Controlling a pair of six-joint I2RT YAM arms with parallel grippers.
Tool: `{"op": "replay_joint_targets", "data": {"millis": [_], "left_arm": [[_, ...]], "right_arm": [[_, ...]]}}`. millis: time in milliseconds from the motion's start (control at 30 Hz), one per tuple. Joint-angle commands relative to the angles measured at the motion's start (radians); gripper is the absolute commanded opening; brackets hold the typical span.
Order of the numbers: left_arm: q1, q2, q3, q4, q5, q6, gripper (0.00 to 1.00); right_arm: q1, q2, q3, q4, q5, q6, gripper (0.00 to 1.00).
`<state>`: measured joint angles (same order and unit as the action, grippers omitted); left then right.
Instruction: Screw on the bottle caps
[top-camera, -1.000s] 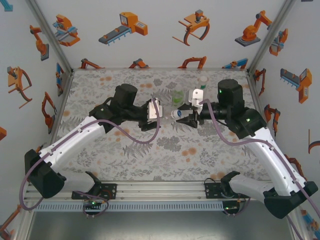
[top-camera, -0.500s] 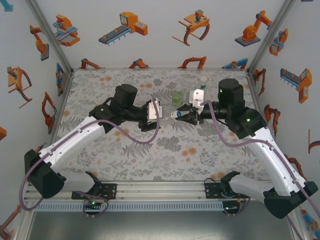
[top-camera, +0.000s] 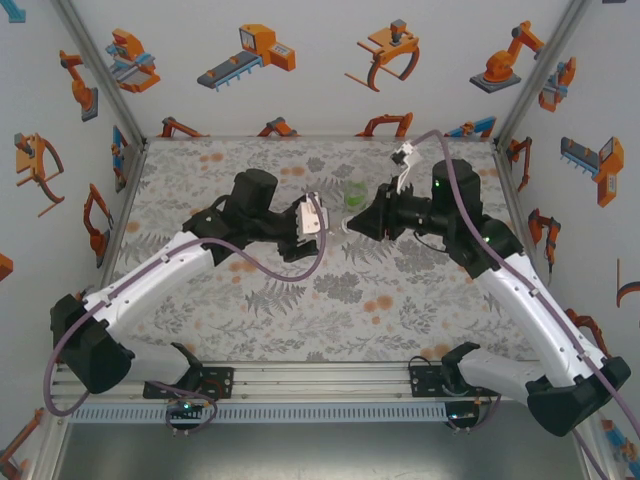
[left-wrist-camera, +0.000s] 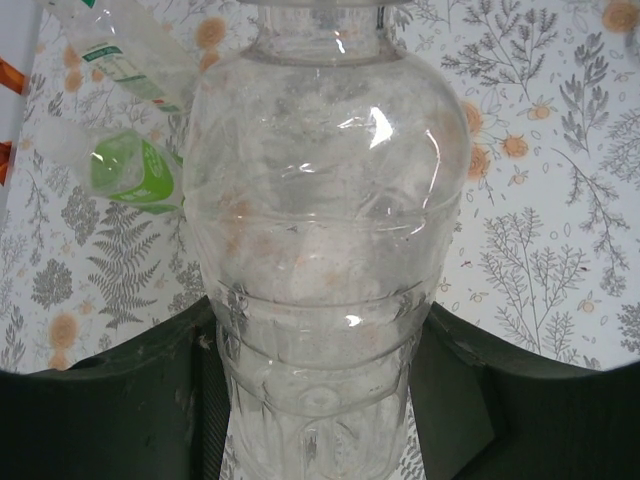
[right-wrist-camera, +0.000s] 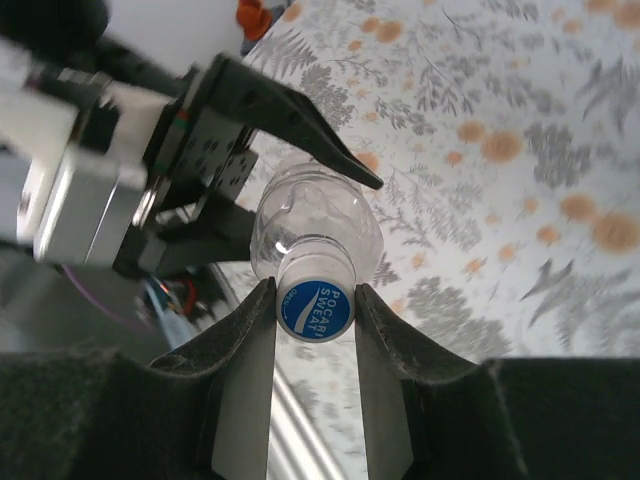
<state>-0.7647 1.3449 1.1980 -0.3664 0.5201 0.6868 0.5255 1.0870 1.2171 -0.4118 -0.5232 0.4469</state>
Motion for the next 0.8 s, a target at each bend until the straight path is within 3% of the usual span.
{"op": "replay_joint_targets", "data": {"millis": [0, 100, 200, 300, 567, 767], "left_arm": [[-0.005, 0.017, 0.021, 0.114, 0.027, -0.021, 0.0], [-0.005, 0.029, 0.029, 0.115, 0.035, -0.018, 0.0], [-0.006, 0.034, 0.035, 0.114, 0.035, -0.014, 0.0], [-0.007, 0.038, 0.046, 0.095, 0.029, -0.012, 0.0], [-0.006, 0.05, 0.066, 0.07, 0.027, -0.013, 0.0], [-0.007, 0.041, 0.05, 0.063, 0.03, -0.01, 0.0]], "right_arm": [[0.006, 0.032, -0.016, -0.076, 0.112, 0.564, 0.0], [0.006, 0.066, -0.021, -0.086, 0.067, 0.804, 0.0], [0.005, 0.089, 0.007, -0.148, 0.066, 0.895, 0.0], [0.005, 0.096, 0.058, -0.223, 0.125, 0.868, 0.0], [0.005, 0.127, 0.117, -0.279, 0.132, 0.787, 0.16], [0.005, 0.149, 0.203, -0.288, 0.115, 0.636, 0.45]]}}
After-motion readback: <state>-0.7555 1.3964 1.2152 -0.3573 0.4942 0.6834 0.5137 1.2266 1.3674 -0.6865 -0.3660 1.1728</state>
